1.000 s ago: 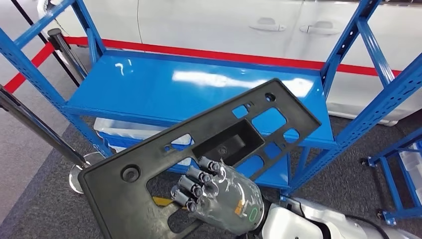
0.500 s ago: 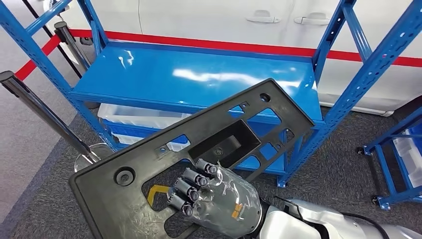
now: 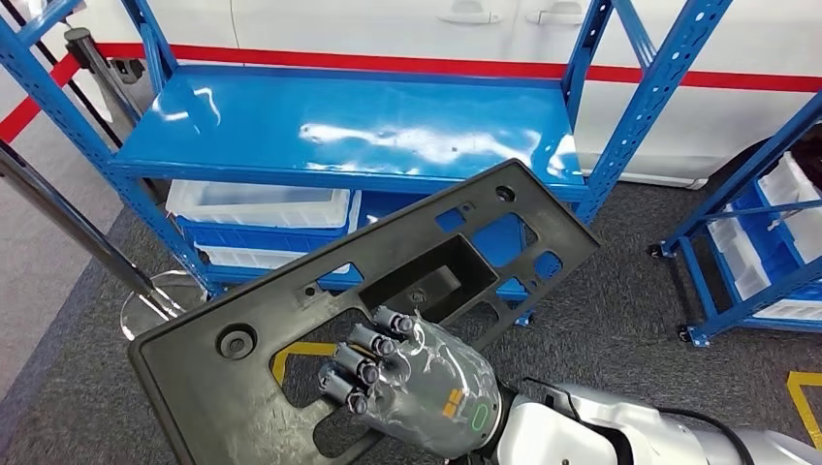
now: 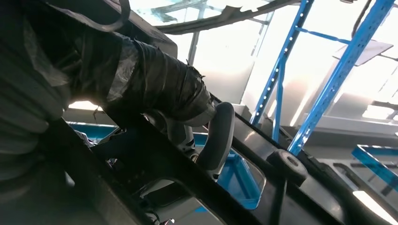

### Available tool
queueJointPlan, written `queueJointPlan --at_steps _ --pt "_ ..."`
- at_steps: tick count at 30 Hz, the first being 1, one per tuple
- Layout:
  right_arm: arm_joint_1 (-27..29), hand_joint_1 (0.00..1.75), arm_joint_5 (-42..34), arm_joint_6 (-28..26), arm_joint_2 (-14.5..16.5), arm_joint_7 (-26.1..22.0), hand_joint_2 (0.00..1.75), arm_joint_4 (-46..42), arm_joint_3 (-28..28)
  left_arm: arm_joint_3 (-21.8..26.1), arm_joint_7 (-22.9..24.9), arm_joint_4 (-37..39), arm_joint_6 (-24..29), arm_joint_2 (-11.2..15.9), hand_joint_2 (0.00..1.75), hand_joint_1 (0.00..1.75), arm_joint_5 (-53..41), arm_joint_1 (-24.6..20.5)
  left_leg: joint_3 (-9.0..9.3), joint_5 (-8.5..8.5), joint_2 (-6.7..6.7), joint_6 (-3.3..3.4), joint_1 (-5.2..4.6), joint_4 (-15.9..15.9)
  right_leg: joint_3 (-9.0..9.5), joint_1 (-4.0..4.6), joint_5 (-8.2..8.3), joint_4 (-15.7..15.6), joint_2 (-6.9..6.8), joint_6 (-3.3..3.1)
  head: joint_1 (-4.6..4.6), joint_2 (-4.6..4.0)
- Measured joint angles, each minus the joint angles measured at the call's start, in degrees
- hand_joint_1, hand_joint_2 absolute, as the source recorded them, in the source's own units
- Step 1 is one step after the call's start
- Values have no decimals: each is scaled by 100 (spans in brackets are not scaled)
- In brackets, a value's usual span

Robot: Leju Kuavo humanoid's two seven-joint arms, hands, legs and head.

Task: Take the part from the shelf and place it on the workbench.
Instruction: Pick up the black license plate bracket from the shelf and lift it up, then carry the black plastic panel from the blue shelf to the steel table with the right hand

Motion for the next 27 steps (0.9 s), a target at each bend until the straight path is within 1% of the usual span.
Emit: queueJointPlan --at_steps 1,2,3,4,5,6,7,8,9,10,11,12,13,14,15,16,17,18,19,20,21,22,23,24,25,26,27 --pt "2 175 -9 -1 -1 -1 175 8 1 -6 5 -9 5 5 175 0 5 13 -65 65 88 58 8 -8 -75 -6 -250 211 -99 21 10 0" --pt "2 175 -18 -3 -1 -1 175 16 3 -9 9 -10 8 15 175 0 9 21 -128 125 164 98 -2 -1 -159 -18 -569 530 -205 37 22 0" --pt "2 175 -25 -6 -1 -3 175 26 5 -13 11 -11 10 23 175 0 16 28 -210 183 237 121 -8 9 -243 -35 -849 913 -266 54 33 0" --pt "3 175 -31 -10 -1 -6 175 35 10 -16 9 -11 13 31 175 0 24 27 -302 241 313 124 -10 25 -303 -54 -1008 1274 -295 75 33 0" --pt "2 175 -36 -15 0 -8 175 47 17 -19 -2 -11 13 36 175 0 31 22 -399 297 384 116 -9 47 -307 -66 -1008 1519 -307 94 36 0" --pt "3 175 -39 -19 1 -11 175 59 23 -21 -15 -11 12 38 175 0 39 17 -499 346 453 103 -8 78 -231 -77 -879 1603 -324 107 39 0" --pt "2 175 -42 -22 2 -12 175 68 29 -24 -26 -11 11 38 175 0 42 13 -596 389 520 85 -6 116 -57 -83 -689 1502 -353 112 40 0" --pt "1 175 -43 -24 3 -13 175 74 33 -27 -33 -11 11 39 175 0 44 7 -680 427 577 63 -6 157 213 -84 -553 1230 -425 104 43 0" --pt "-6 175 -44 -26 6 -13 175 75 35 -30 -37 -12 11 42 175 0 46 1 -746 460 627 35 -10 195 535 -67 -554 837 -533 92 45 0" --pt "-17 175 -45 -26 15 -16 175 75 36 -33 -42 -12 9 44 175 0 48 -4 -785 492 676 3 -13 223 832 -42 -641 428 -631 69 42 0" --pt "-27 175 -46 -27 26 -21 175 78 38 -37 -47 -13 7 48 175 0 50 -10 -796 530 724 -32 -17 232 1033 -12 -748 123 -708 47 41 0" --pt "-41 175 -49 -28 36 -31 175 82 39 -44 -55 -13 3 51 175 0 52 -16 -797 572 775 -66 -17 226 1123 20 -826 -59 -723 28 49 0" --pt "-48 175 -54 -29 45 -41 175 89 40 -52 -63 -12 -1 53 175 0 56 -23 -794 619 825 -102 -13 215 1108 24 -804 -123 -687 -6 54 0" --pt "-52 175 -61 -33 49 -49 175 101 42 -63 -69 -12 -4 57 175 0 63 -33 -802 621 811 -142 -3 217 1052 15 -737 -123 -645 -38 62 0" --pt "-56 175 -70 -39 53 -55 175 113 43 -73 -75 -12 -7 62 175 0 74 -41 -837 529 724 -181 6 267 991 3 -671 -137 -594 -77 68 0" --pt "-56 175 -77 -48 63 -58 175 128 44 -81 -83 -11 -10 66 175 0 86 -44 -890 327 592 -215 12 405 913 -13 -589 -149 -549 -123 52 0" --pt "-59 175 -83 -56 78 -62 175 145 46 -93 -91 -11 -16 70 175 0 99 -46 -956 33 440 -238 19 637 832 -13 -510 -149 -498 -157 39 0" --pt "-61 175 -88 -62 91 -65 175 160 51 -106 -97 -11 -22 74 175 0 107 -47 -1028 -272 333 -248 16 952 733 -3 -430 -143 -435 -184 25 0" --pt "-62 175 -93 -69 105 -67 175 177 61 -122 -103 -11 -31 75 175 0 111 -50 -1076 -488 286 -248 12 1295 621 12 -345 -133 -369 -203 12 0" --pt "-64 175 -99 -74 115 -68 175 193 75 -139 -108 -11 -39 79 175 0 115 -57 -1084 -556 269 -240 8 1564 507 29 -261 -122 -297 -210 11 0" --pt "-64 175 -106 -80 123 -67 175 208 89 -152 -111 -11 -44 84 175 0 117 -64 -1035 -481 260 -222 3 1703 392 44 -179 -110 -222 -213 10 0" --pt "-65 175 -111 -86 131 -67 175 220 101 -161 -116 -11 -48 87 175 0 122 -69 -905 -303 244 -195 -2 1662 281 55 -97 -99 -146 -211 8 0" --pt "-65 175 -116 -90 138 -66 175 228 106 -167 -122 -11 -48 91 175 0 129 -71 -685 -124 192 -158 -6 1431 182 62 -17 -91 -71 -203 8 0" --pt "-67 175 -120 -92 144 -66 175 232 108 -169 -127 -11 -48 96 175 0 141 -70 -411 -68 78 -111 -11 1052 99 67 58 -83 -2 -190 9 0" --pt "-74 175 -122 -93 151 -66 175 233 108 -170 -133 -12 -47 101 175 0 152 -71 -128 -97 -41 -79 -15 620 34 70 128 -75 58 -171 13 0" --pt "-84 175 -124 -96 156 -66 175 235 111 -170 -139 -13 -45 106 175 0 164 -72 67 -168 -139 -58 -26 286 -5 65 198 -83 109 -145 14 0" --pt "-94 175 -124 -97 161 -66 175 240 116 -172 -143 -13 -44 110 175 0 173 -76 166 -241 -189 -43 -42 74 -30 53 271 -103 156 -113 13 0"
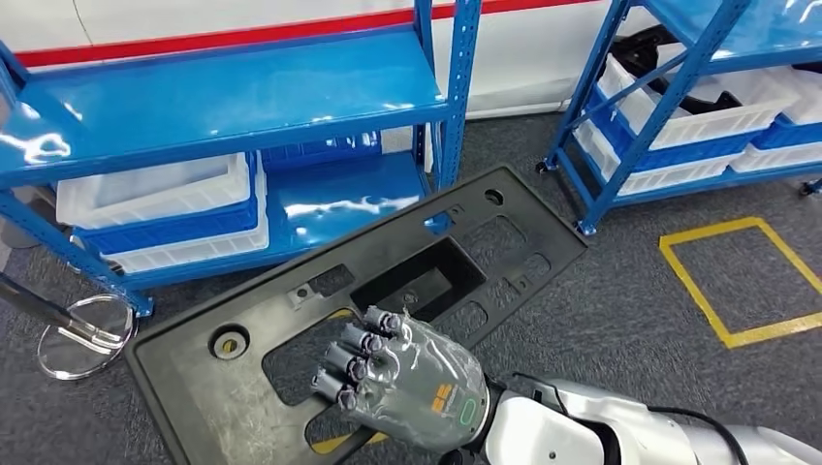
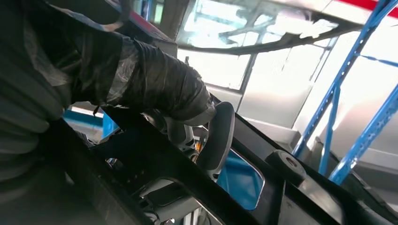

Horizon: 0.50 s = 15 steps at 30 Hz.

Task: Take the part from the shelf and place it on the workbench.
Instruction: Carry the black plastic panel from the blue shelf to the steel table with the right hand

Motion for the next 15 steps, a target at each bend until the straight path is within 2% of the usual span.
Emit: queueJointPlan --at_steps 2,3,4,5,6,7,8,9,10,11,12,14,15 --pt "-10 175 -2 -5 4 1 175 17 9 -7 -13 -2 1 -8 175 0 13 -6 -38 90 96 22 -3 -82 -50 -9 133 -63 87 71 -4 0" --pt "-11 175 -5 -12 3 2 175 26 10 -13 -19 -3 1 -9 175 0 20 -9 -86 163 165 45 12 -97 -95 -9 94 -52 49 101 -8 0" --pt "-11 175 -9 -21 3 3 175 34 11 -18 -26 -4 1 -9 175 0 32 -6 -147 242 243 77 33 -112 -151 -7 -67 34 -50 129 8 0" --pt "-10 175 -13 -33 2 4 175 43 13 -22 -31 -6 2 -7 175 0 45 -1 -219 317 325 101 47 -118 -217 -27 -365 249 -202 156 19 0" --pt "-11 175 -17 -43 2 4 175 50 14 -23 -34 -7 4 -1 175 0 55 9 -301 387 400 117 48 -115 -288 -49 -710 577 -342 193 37 0" --pt "-10 175 -21 -52 3 4 175 60 16 -23 -39 -7 8 1 175 0 64 20 -389 452 485 123 51 -106 -352 -82 -989 966 -431 232 59 0" --pt "-9 175 -26 -61 3 4 175 71 20 -23 -44 -7 12 2 175 0 72 26 -484 516 568 108 56 -91 -387 -120 -1122 1338 -474 272 62 0" --pt "-9 175 -31 -67 4 4 175 84 24 -23 -51 -7 14 2 175 0 80 26 -581 573 647 88 66 -69 -363 -153 -1074 1583 -492 307 70 0" --pt "-9 175 -36 -75 8 5 175 98 28 -23 -57 -7 16 2 175 0 91 23 -681 622 725 62 79 -38 -257 -183 -915 1654 -507 338 79 0" --pt "-10 175 -38 -80 15 5 175 110 31 -23 -66 -7 17 2 175 0 102 16 -776 666 796 28 92 1 -48 -207 -747 1532 -543 362 87 0" --pt "-12 175 -39 -86 25 6 175 121 33 -23 -73 -7 17 3 175 0 110 5 -851 702 855 -9 100 48 259 -220 -705 1228 -639 376 96 0" --pt "-33 175 -37 -91 56 8 175 135 35 -25 -81 -8 21 6 175 0 120 -7 -937 761 955 -91 100 120 871 -181 -913 450 -851 358 115 0" --pt "-49 175 -35 -93 71 9 175 144 39 -26 -84 -9 24 10 175 0 123 -11 -950 803 1006 -134 95 129 1026 -148 -1033 189 -912 318 121 0"
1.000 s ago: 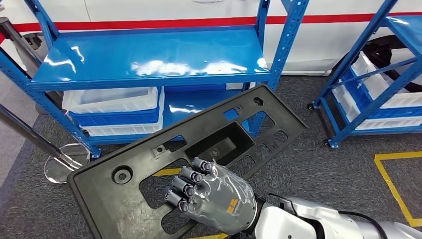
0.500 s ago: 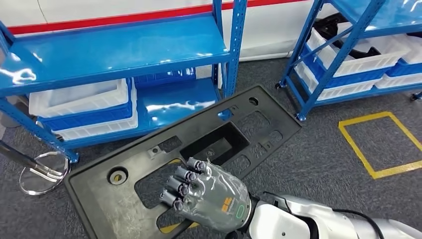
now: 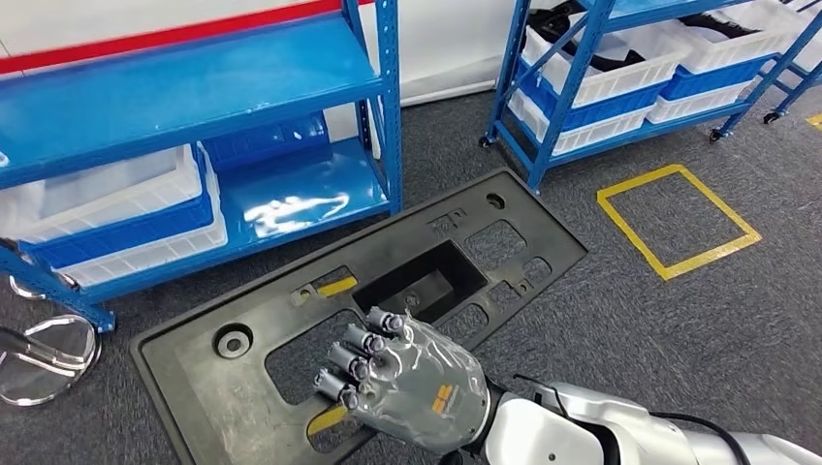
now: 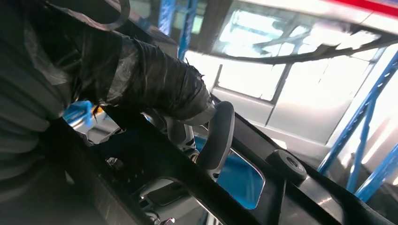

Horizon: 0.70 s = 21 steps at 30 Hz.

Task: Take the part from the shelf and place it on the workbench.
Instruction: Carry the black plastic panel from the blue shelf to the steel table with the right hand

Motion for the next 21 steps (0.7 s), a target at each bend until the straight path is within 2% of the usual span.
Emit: queueJointPlan --at_steps 1,2,3,4,6,7,8,9,10,11,12,13,14,15,16,18,19,20,21 --pt "-13 175 2 -2 14 2 175 10 7 -2 -2 -1 4 3 175 0 3 1 -10 51 58 -40 1 -13 31 30 -27 -125 15 -53 3 0" --pt "-21 175 4 -4 22 3 175 23 15 -5 -3 -2 10 7 175 0 8 4 -23 100 105 -80 8 -30 -34 36 16 -134 63 -118 -1 0" --pt "-24 175 4 -7 33 4 175 38 24 -9 -4 -2 16 11 175 0 14 4 -54 65 49 -123 24 -13 -109 37 86 -138 117 -178 -1 0" --pt "-26 175 4 -10 49 6 175 55 29 -14 -11 -2 21 14 175 0 23 10 -105 -90 -75 -152 37 78 -188 33 159 -141 171 -235 -5 0" --pt "-32 175 7 -14 92 8 175 90 34 -28 -21 -2 27 20 175 0 40 14 -256 -682 -412 -178 34 582 -363 48 320 -143 286 -329 -16 0" --pt "-34 175 8 -14 111 9 175 106 39 -36 -25 -2 28 21 175 0 46 12 -329 -967 -497 -160 16 947 -456 71 395 -141 351 -361 -20 0" --pt "-35 175 10 -15 123 9 175 121 48 -43 -22 -2 29 22 175 0 48 9 -371 -1132 -533 -134 -8 1280 -549 102 469 -138 421 -383 -25 0" --pt "-35 175 11 -15 133 9 175 136 58 -50 -21 -2 29 22 175 0 48 5 -353 -1150 -546 -95 -32 1493 -640 134 542 -136 492 -398 -25 0" --pt "-35 175 11 -16 141 9 175 149 69 -56 -21 -2 29 22 175 0 49 4 -257 -1050 -553 -44 -62 1540 -728 166 617 -135 566 -407 -26 0" --pt "-36 175 11 -16 149 9 175 160 80 -60 -20 -2 30 22 175 0 49 4 -67 -877 -577 21 -98 1391 -811 194 690 -135 642 -412 -26 0" --pt "-37 175 11 -16 156 9 175 166 86 -63 -18 -2 30 23 175 0 49 4 200 -732 -634 98 -139 1082 -883 215 763 -134 715 -414 -25 0" --pt "-40 175 11 -16 165 11 175 170 91 -65 -15 -3 32 33 175 0 50 3 507 -701 -722 181 -169 658 -945 235 835 -136 780 -411 -21 0" --pt "-45 175 13 -17 174 13 175 172 93 -66 -14 -5 33 46 175 0 51 0 771 -728 -804 233 -194 254 -990 237 903 -142 836 -402 -17 0" --pt "-51 175 15 -17 183 14 175 178 95 -67 -14 -8 36 59 175 0 52 -4 933 -781 -868 271 -215 -38 -1014 223 971 -157 877 -386 -12 0" --pt "-57 175 17 -19 192 15 175 184 100 -67 -14 -10 38 71 175 0 53 -10 1006 -822 -888 292 -232 -211 -1030 202 1040 -182 918 -359 -16 0" --pt "-57 175 20 -22 201 19 175 199 109 -68 -15 -16 39 73 175 0 54 -25 974 -688 -798 313 -245 -316 -1054 177 1145 -243 972 -296 -35 0" --pt "-60 175 20 -23 203 23 175 204 113 -69 -15 -20 39 73 175 0 55 -30 953 -602 -735 329 -232 -378 -1090 187 1070 -214 921 -264 -41 0" --pt "-65 175 20 -25 203 28 175 210 116 -70 -17 -24 38 73 175 0 56 -31 915 -501 -660 343 -207 -434 -1145 195 872 -90 826 -234 -33 0" --pt "-70 175 19 -25 204 33 175 217 119 -71 -20 -27 37 72 175 0 59 -25 859 -412 -585 346 -185 -468 -1217 180 560 162 695 -202 -29 0"
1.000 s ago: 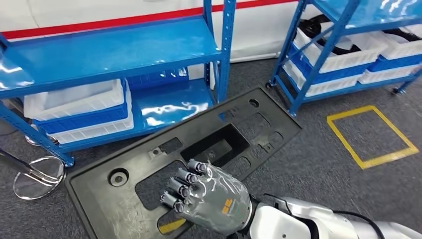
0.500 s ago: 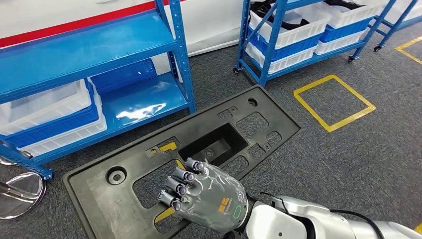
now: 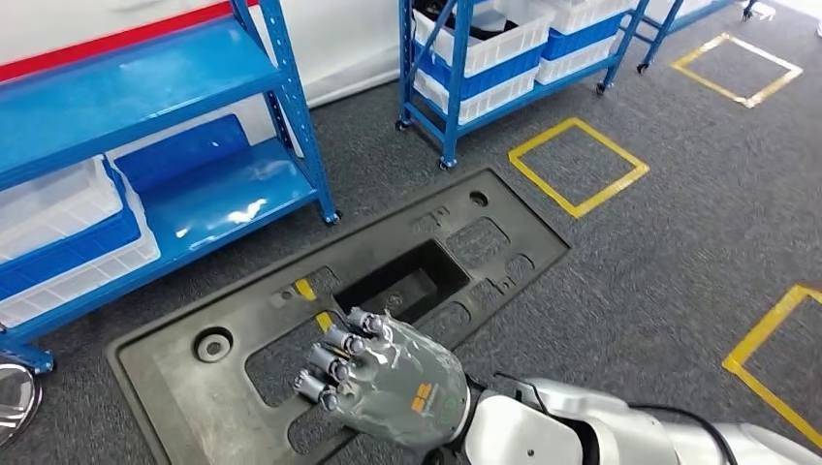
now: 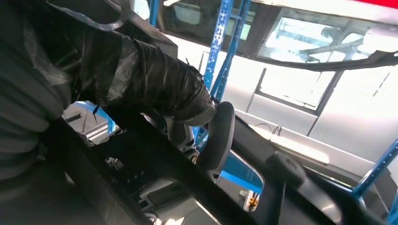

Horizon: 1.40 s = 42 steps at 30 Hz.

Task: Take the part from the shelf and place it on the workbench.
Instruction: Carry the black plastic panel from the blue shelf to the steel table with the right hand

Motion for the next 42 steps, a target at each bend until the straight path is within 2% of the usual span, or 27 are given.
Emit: queueJointPlan --at_steps 2,3,5,6,8,10,12,13,15,17,18,20,22,23,25,27,29,31,33,34,35,36,37,38,39,40,42 --pt "-11 175 -5 0 2 9 175 14 11 0 -7 -1 -1 2 175 0 5 21 -164 130 139 -12 24 7 -127 -89 -571 693 -181 94 22 0" --pt "-11 175 -10 0 3 12 175 21 16 0 -9 -2 -2 2 175 0 8 28 -259 178 215 -41 40 35 -149 -147 -654 1007 -221 149 23 0" --pt "-11 175 -24 0 3 19 175 33 27 0 -19 -1 -2 2 175 0 21 28 -476 253 370 -114 97 148 -2 -264 -392 1237 -277 269 30 0" --pt "-13 175 -32 0 4 22 175 38 31 0 -26 0 -3 3 175 0 32 23 -590 276 439 -161 130 235 201 -324 -217 1112 -338 340 33 0" --pt "-28 175 -43 -1 18 28 175 42 36 0 -44 -3 -5 32 175 0 52 14 -781 293 543 -262 168 423 758 -373 -279 492 -553 450 53 0" --pt "-55 175 -47 -1 46 31 175 48 39 0 -63 -8 -9 59 175 0 61 5 -883 340 629 -373 173 538 1062 -324 -572 -15 -673 376 53 0" --pt "-70 175 -50 -1 61 32 175 60 44 -2 -78 -10 -12 57 175 0 68 10 -936 425 699 -473 215 542 994 -263 -566 -124 -588 183 38 0" --pt "-72 175 -52 0 62 32 175 65 46 -3 -83 -10 -13 54 175 0 69 20 -974 378 641 -513 247 560 923 -244 -499 -125 -535 111 37 0" --pt "-75 175 -58 0 75 33 175 76 48 -8 -93 -10 -13 50 175 0 70 39 -1109 -54 358 -544 266 866 767 -218 -354 -133 -434 -5 27 0" --pt "-79 175 -61 1 92 33 175 85 50 -11 -101 -10 -14 50 175 0 70 36 -1263 -670 106 -492 231 1525 592 -162 -211 -132 -312 -79 16 0" --pt "-80 175 -61 2 96 33 175 89 51 -14 -100 -10 -14 50 175 0 70 32 -1292 -849 58 -449 204 1840 500 -126 -137 -130 -238 -108 13 0" --pt "-80 175 -61 2 97 33 175 93 57 -19 -97 -10 -13 50 175 0 70 30 -1153 -796 21 -334 131 2065 315 -57 9 -124 -78 -143 15 0" --pt "-80 175 -61 1 99 33 175 99 63 -24 -94 -10 -13 52 175 0 70 32 -706 -468 -73 -186 32 1639 154 -14 152 -118 83 -154 16 0" --pt "-81 175 -61 1 103 33 175 101 66 -26 -92 -10 -13 62 175 0 71 32 -430 -417 -185 -100 -2 1264 94 -2 222 -121 147 -148 19 0" --pt "-85 175 -61 0 115 33 175 104 69 -26 -92 -10 -13 80 175 0 75 20 -7 -477 -378 -4 -53 571 30 -24 370 -161 252 -111 21 0" --pt "-91 175 -61 0 124 37 175 105 75 -26 -96 -10 -14 88 175 0 85 -5 80 -471 -378 20 -92 307 22 -68 528 -251 348 -46 7 0" --pt "-94 175 -66 0 125 49 175 109 84 -30 -103 -10 -19 75 175 0 103 -20 41 -292 -246 34 -71 188 4 -49 629 -372 379 7 -2 0" --pt "-104 175 -76 -1 123 58 175 122 90 -33 -121 -10 -29 64 175 0 137 -13 -47 -64 -64 41 -10 35 -96 -39 206 -134 132 53 28 0" --pt "-113 175 -83 -3 123 62 175 135 96 -33 -169 -10 -39 67 175 0 202 13 -196 89 108 34 18 -16 -241 -111 -459 585 -163 130 60 0" --pt "-111 175 -84 -6 123 63 175 139 99 -33 -209 -10 -43 67 175 0 248 26 -281 138 195 6 33 -6 -289 -162 -557 968 -223 184 62 0" --pt "-110 175 -84 -10 123 64 175 145 104 -33 -255 -10 -48 64 175 0 293 34 -367 178 281 -28 51 13 -304 -209 -471 1260 -255 240 63 0" --pt "-109 175 -85 -14 123 66 175 151 110 -33 -304 -10 -54 60 175 0 334 37 -465 222 369 -67 72 49 -255 -262 -265 1419 -285 304 63 0" --pt "-109 175 -85 -19 123 66 175 158 116 -33 -342 -8 -57 57 175 0 357 34 -562 255 445 -108 90 105 -115 -314 -51 1392 -334 371 63 0" --pt "-110 175 -85 -23 123 66 175 162 122 -32 -376 -4 -61 61 175 0 375 31 -645 273 505 -152 102 178 141 -363 15 1186 -450 430 66 0" --pt "-113 175 -85 -27 129 66 175 165 128 -31 -403 -1 -62 65 175 0 387 30 -730 267 555 -206 109 280 495 -397 -70 810 -592 477 69 0" --pt "-124 175 -84 -33 139 66 175 169 132 -30 -422 4 -65 74 175 0 399 31 -792 258 599 -261 111 383 823 -401 -296 393 -707 464 57 0" --pt "-152 175 -81 -39 163 66 175 177 140 -28 -441 6 -62 90 175 0 424 27 -885 282 704 -371 151 522 1152 -341 -646 -150 -752 339 30 0"
